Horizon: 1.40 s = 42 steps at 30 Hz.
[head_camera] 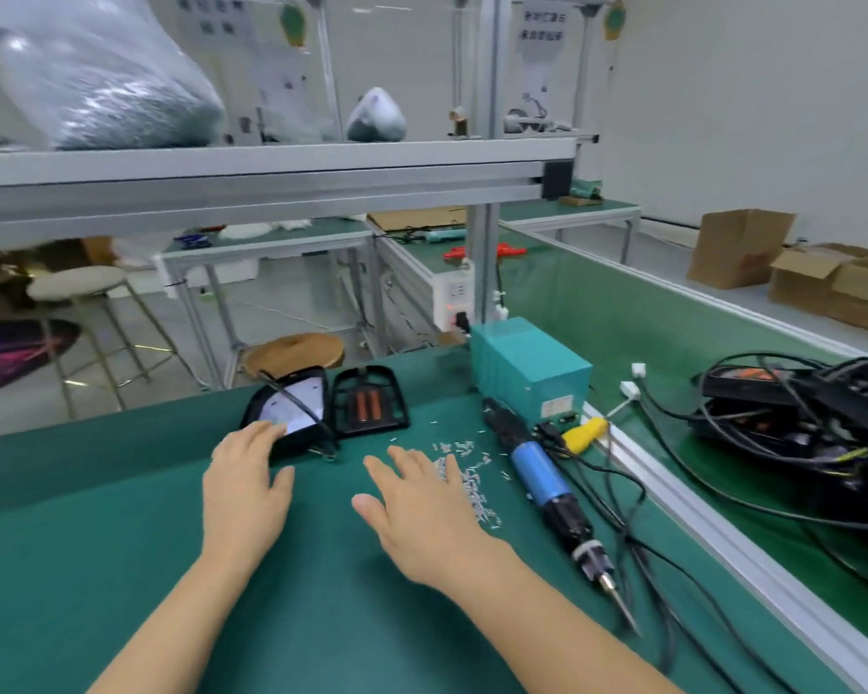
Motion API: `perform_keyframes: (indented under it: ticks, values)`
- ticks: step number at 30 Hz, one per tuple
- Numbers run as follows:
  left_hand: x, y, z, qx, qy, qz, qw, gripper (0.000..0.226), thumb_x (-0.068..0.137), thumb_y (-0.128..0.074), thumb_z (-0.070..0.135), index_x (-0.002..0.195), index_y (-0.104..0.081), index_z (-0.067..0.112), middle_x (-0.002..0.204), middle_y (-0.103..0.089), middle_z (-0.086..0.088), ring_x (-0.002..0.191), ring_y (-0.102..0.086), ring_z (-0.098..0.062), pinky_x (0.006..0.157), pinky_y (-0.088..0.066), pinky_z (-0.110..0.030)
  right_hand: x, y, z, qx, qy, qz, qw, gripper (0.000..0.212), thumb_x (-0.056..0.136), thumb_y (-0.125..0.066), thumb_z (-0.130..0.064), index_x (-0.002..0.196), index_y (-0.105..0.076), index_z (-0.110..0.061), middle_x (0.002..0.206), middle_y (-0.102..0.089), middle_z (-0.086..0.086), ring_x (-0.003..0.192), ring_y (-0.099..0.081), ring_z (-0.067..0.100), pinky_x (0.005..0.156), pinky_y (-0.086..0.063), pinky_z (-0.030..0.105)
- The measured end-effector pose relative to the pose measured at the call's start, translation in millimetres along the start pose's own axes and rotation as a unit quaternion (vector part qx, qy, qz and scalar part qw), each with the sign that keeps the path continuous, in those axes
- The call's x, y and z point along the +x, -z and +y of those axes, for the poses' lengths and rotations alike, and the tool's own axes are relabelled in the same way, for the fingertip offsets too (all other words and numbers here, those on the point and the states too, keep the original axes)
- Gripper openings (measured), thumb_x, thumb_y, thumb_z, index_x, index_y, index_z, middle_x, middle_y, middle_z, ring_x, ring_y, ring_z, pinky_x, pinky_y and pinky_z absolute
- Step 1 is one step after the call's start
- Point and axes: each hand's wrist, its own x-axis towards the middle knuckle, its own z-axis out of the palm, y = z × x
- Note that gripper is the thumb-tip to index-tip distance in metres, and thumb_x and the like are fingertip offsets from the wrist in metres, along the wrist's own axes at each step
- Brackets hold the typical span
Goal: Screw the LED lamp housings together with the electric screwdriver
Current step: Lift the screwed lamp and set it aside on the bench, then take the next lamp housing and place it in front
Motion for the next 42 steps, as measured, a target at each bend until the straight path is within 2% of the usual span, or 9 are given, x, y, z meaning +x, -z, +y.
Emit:
perform_keyframes:
  ticks: [7, 12, 16, 26, 30, 32, 35, 38, 42]
  values:
    - [41.7, -28.1, -16.9, 0.137, -0.035, -0.044, 0.989, 0.046, 0.085, -0.066, 0.025, 0.128, -0.053, 0.014, 0.126, -0.057, -0.002, 0.119, -0.049, -0.025, 0.095, -0.035, -0.034, 49.5, -8.3, -3.7, 0.048, -0.004, 0.063, 0.997, 0.05, 0.105, -0.031, -0.036, 0.149, -0.027, -0.014, 0.154, -0.029, 0.009, 0.14, -0.026, 0.025, 0.116, -0.016, 0.044]
    - [38.7, -21.4, -22.1, 0.137, -0.054, -0.01, 0.989, 0.013, 0.077, -0.066, -0.006, 0.087, -0.067, 0.003, 0.084, -0.062, -0.013, 0.077, -0.058, -0.034, 0.062, -0.046, -0.041, 106.0, 8.1, 17.6, 0.094, -0.129, 0.116, 0.98, 0.032, 0.103, -0.039, -0.023, 0.129, -0.044, -0.005, 0.132, -0.048, 0.015, 0.12, -0.048, 0.033, 0.095, -0.04, 0.039]
    - [15.9, -1.9, -32.1, 0.13, -0.127, 0.04, 0.982, 0.032, 0.047, -0.078, -0.018, 0.066, -0.065, 0.004, 0.061, -0.056, -0.009, 0.05, -0.053, -0.029, 0.041, -0.044, -0.034, 141.9, 5.5, 36.8, 0.073, -0.203, 0.097, 0.972, 0.031, 0.101, -0.043, -0.021, 0.125, -0.049, -0.002, 0.131, -0.051, 0.018, 0.121, -0.051, 0.034, 0.093, -0.042, 0.037]
    - [-71.3, 28.2, -25.1, 0.112, -0.237, 0.092, 0.961, 0.036, 0.067, -0.045, 0.004, 0.087, -0.073, 0.013, 0.061, -0.056, -0.005, 0.062, -0.028, -0.02, 0.054, -0.019, -0.029, 177.9, -3.3, 39.5, 0.032, -0.253, 0.069, 0.965, 0.018, 0.095, -0.056, -0.013, 0.11, -0.062, -0.005, 0.119, -0.063, 0.014, 0.108, -0.061, 0.032, 0.076, -0.046, 0.032]
    - [-92.4, 36.4, -15.4, 0.047, -0.265, 0.058, 0.961, 0.026, 0.071, -0.051, 0.024, 0.091, -0.068, 0.025, 0.065, -0.058, 0.004, 0.062, -0.043, -0.013, 0.053, -0.03, -0.021, 170.9, -0.2, 39.3, 0.147, -0.259, 0.113, 0.948, 0.018, 0.093, -0.055, -0.009, 0.103, -0.065, 0.002, 0.109, -0.067, 0.02, 0.1, -0.066, 0.035, 0.084, -0.051, 0.035]
    - [-97.1, 41.2, -20.5, -0.075, -0.183, 0.092, 0.976, 0.022, 0.074, -0.056, 0.031, 0.091, -0.07, 0.027, 0.078, -0.064, 0.009, 0.076, -0.053, -0.004, 0.066, -0.043, -0.015, 160.6, 11.6, 37.6, 0.271, -0.224, 0.139, 0.926, 0.018, 0.094, -0.054, -0.008, 0.095, -0.067, 0.004, 0.089, -0.069, 0.019, 0.072, -0.069, 0.031, 0.079, -0.055, 0.039]
    - [-92.1, 51.2, -35.1, -0.228, 0.123, 0.143, 0.955, 0.017, 0.085, -0.064, 0.015, 0.094, -0.068, 0.028, 0.099, -0.062, 0.01, 0.098, -0.056, -0.012, 0.086, -0.04, -0.021, 126.3, 35.5, 13.0, 0.408, -0.134, 0.151, 0.891, 0.02, 0.095, -0.057, -0.009, 0.077, -0.067, -0.009, 0.072, -0.065, 0.007, 0.043, -0.055, 0.015, 0.061, -0.054, 0.034]
    - [-71.2, 56.5, -51.9, -0.239, 0.368, 0.045, 0.898, 0.036, 0.089, -0.063, 0.022, 0.123, -0.052, 0.017, 0.116, -0.057, -0.004, 0.1, -0.056, -0.025, 0.09, -0.041, -0.034, 84.1, 50.0, -27.6, 0.461, -0.029, 0.1, 0.881, 0.027, 0.092, -0.059, -0.006, 0.067, -0.065, -0.014, 0.054, -0.058, -0.004, 0.04, -0.05, 0.01, 0.044, -0.046, 0.021]
    - [-47.3, 57.4, -42.5, -0.324, 0.406, -0.065, 0.852, 0.025, 0.087, -0.064, 0.012, 0.11, -0.053, 0.009, 0.084, -0.06, -0.01, 0.07, -0.056, -0.026, 0.059, -0.05, -0.032, 44.7, 40.4, -66.3, 0.301, 0.068, 0.043, 0.95, 0.021, 0.089, -0.057, -0.007, 0.07, -0.062, 0.0, 0.056, -0.056, 0.013, 0.041, -0.055, 0.021, 0.041, -0.043, 0.022]
